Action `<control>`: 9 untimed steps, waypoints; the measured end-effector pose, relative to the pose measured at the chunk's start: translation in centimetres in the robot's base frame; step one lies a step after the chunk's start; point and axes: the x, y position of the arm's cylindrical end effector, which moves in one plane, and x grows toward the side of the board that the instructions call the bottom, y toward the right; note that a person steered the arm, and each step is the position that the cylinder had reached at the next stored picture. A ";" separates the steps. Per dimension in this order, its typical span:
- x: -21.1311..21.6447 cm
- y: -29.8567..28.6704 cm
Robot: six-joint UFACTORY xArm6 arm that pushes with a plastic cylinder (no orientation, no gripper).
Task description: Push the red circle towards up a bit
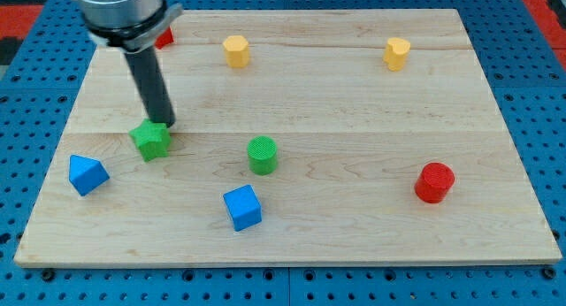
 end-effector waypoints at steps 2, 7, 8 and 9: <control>1.0 -1.0; -5.0 4.1; -4.3 16.1; -1.6 25.1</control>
